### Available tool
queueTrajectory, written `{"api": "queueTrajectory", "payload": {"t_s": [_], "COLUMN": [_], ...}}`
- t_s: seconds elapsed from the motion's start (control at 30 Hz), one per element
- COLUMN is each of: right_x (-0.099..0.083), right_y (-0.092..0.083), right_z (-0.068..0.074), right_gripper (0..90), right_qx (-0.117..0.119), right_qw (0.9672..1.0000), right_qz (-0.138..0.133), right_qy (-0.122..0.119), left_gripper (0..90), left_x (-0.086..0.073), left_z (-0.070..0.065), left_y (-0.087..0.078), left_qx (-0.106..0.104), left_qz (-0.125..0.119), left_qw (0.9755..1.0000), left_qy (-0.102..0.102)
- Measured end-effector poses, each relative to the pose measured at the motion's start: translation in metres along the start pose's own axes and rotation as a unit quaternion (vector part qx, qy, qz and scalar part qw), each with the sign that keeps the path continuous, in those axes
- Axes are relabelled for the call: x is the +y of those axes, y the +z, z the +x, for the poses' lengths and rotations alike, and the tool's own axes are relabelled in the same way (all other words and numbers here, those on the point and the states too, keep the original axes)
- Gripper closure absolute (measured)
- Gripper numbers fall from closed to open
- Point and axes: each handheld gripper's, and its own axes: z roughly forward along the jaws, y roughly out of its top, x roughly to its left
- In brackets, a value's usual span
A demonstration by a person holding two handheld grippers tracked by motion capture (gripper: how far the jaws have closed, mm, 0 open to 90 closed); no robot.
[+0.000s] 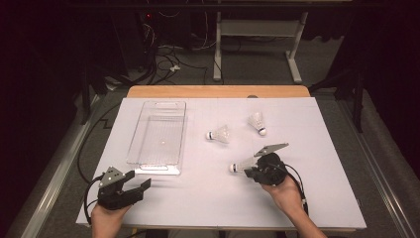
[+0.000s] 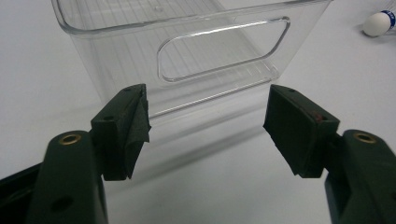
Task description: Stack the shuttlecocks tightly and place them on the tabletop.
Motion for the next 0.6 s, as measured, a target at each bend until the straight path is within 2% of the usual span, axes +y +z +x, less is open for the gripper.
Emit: {"api": "queueTrajectory", "payload": {"t_s": [0.2,0.47,0.5,0.6], "right_x": [0.0004,0.0011,0.001,0.0019], "right_y": [0.0003,-0.0019,-0.0029,-0.0056], "right_z": [-0.0007,-0.0021,-0.0019,-0.0047], "right_gripper": [89.4,90.0,90.0,90.0], "right_qx": [0.007,0.01,0.008,0.009], "right_qw": [1.0,0.9999,1.0,0.9999], "right_qz": [0.002,-0.005,-0.004,-0.011], "right_qy": [-0.001,-0.004,0.003,-0.002], "left_gripper": [31.8,31.8,31.8,31.8], "left_x": [-0.0001,-0.0001,0.0,-0.0001], "left_z": [-0.0002,-0.0006,-0.0004,0.0], "left_y": [-0.0004,-0.0008,-0.0008,-0.0005], "left_qx": [0.0,0.001,0.0,0.001], "left_qz": [0.0,0.0,-0.001,0.0], "left_qw": [1.0,1.0,1.0,1.0], "left_qy": [0.001,0.003,0.002,0.001]}}
